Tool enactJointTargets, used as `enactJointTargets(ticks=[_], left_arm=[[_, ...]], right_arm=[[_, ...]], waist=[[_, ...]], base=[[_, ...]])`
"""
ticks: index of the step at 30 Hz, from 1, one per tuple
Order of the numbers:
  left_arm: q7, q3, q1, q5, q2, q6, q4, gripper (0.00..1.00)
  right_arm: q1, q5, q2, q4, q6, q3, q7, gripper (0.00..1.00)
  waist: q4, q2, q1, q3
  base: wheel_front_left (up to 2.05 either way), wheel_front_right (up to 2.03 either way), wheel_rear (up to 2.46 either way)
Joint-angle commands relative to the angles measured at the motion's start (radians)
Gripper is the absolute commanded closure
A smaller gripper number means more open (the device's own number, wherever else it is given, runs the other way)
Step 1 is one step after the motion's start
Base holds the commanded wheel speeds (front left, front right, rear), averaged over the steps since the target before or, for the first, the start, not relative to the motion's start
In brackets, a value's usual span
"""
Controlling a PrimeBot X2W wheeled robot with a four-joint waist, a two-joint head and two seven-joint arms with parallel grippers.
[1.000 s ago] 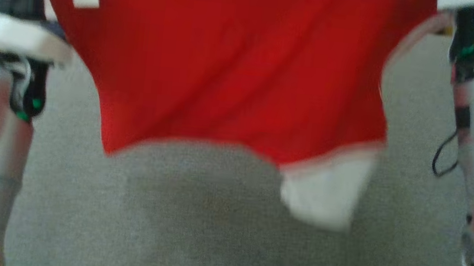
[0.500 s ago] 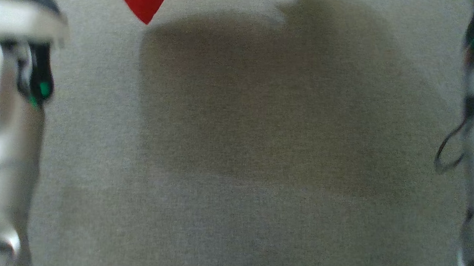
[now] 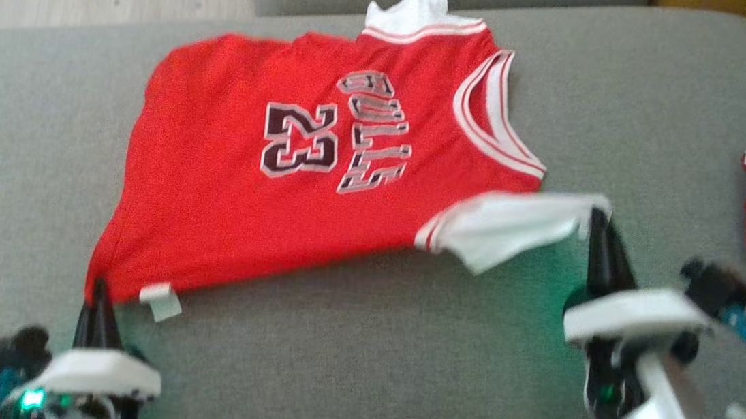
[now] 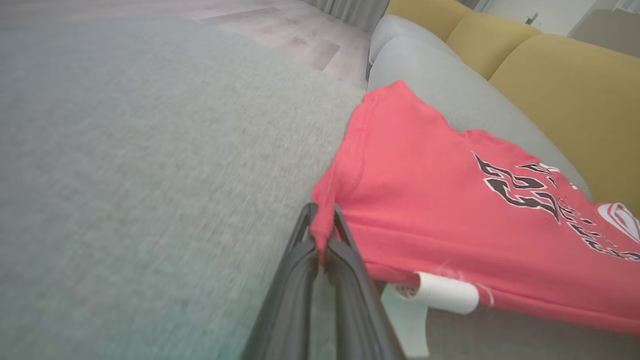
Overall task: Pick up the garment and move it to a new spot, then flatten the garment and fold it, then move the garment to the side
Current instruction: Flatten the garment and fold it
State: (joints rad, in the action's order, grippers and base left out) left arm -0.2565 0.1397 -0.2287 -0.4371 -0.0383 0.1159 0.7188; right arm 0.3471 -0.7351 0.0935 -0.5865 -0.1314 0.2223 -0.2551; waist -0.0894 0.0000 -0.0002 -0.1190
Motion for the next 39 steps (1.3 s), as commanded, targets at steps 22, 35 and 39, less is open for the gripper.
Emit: enactJointTargets(ticks=[22, 35, 39], left_arm=[[-0.005, -0.063, 0.203, -0.034, -0.012, 0.014, -0.206, 1.00], [-0.005, -0.123, -0.052, -0.039, -0.012, -0.002, -0.086, 1.00], [-0.005, -0.131, -0.140, -0.031, -0.012, -0.016, -0.015, 1.00]], right_arm=[[-0.311, -0.143, 0.050, 0.263, 0.001, 0.081, 0.002, 1.00], [0.019, -0.109, -0.002, 0.054, 0.001, 0.032, 0.007, 1.00], [0.122, -0.087, -0.012, -0.039, 0.001, 0.017, 0.004, 1.00]], waist=[[0.022, 0.0000, 0.0002, 0.131], [0.083, 0.0000, 0.0002, 0.004], [0.101, 0.0000, 0.0002, -0.043]], base=[[0.00, 0.00, 0.00], [0.00, 0.00, 0.00], [0.00, 0.00, 0.00]])
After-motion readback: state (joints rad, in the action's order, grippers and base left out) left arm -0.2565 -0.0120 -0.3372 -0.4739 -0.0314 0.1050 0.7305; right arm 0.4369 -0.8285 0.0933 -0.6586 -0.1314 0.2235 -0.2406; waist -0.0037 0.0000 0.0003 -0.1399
